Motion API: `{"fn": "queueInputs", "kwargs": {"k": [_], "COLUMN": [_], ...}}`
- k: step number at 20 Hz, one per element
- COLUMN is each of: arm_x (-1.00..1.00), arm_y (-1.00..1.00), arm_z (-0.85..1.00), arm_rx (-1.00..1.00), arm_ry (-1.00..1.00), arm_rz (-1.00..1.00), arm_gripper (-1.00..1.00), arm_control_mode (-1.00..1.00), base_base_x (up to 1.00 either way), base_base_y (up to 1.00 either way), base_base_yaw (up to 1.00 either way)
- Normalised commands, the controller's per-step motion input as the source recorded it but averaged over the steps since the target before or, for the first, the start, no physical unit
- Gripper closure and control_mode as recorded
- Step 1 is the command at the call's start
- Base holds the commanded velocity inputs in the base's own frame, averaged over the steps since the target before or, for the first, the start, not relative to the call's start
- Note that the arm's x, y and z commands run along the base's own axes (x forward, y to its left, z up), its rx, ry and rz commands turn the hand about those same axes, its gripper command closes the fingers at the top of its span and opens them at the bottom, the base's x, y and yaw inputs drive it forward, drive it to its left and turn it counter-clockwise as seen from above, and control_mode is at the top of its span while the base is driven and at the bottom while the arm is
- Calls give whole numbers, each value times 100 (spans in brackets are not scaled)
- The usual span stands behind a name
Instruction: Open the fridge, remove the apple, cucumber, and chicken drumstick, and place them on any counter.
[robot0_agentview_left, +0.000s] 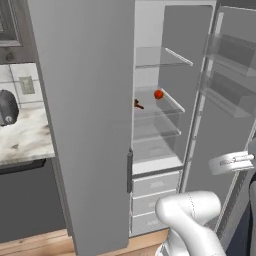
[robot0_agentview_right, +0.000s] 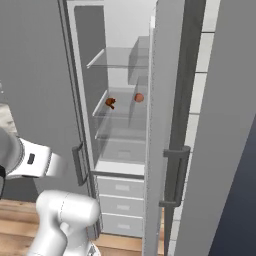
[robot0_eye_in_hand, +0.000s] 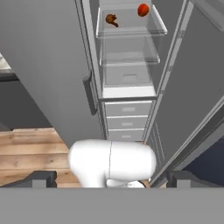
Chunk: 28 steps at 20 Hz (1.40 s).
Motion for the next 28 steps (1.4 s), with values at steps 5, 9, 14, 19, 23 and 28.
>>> {"fn": "queueInputs", "kwargs": {"k": [5, 9, 14, 19, 23, 28], "arm_x": [0, 0, 0, 0, 0, 0], "arm_y": [0, 0, 0, 0, 0, 0], "arm_z": [0, 0, 0, 0, 0, 0], "arm_rx": [0, 0, 0, 0, 0, 0], "arm_ry": [0, 0, 0, 0, 0, 0], "arm_rz": [0, 0, 0, 0, 0, 0], "arm_gripper": [-100, -100, -100, -100, -100, -100], "arm_control_mode": [100, 100, 100, 100, 100, 100], "base_base_x": [24, 33, 47, 69, 72, 43], "base_base_y": [0, 0, -14, -1, -7, -24], "base_base_yaw": [0, 0, 0, 0, 0, 0]}}
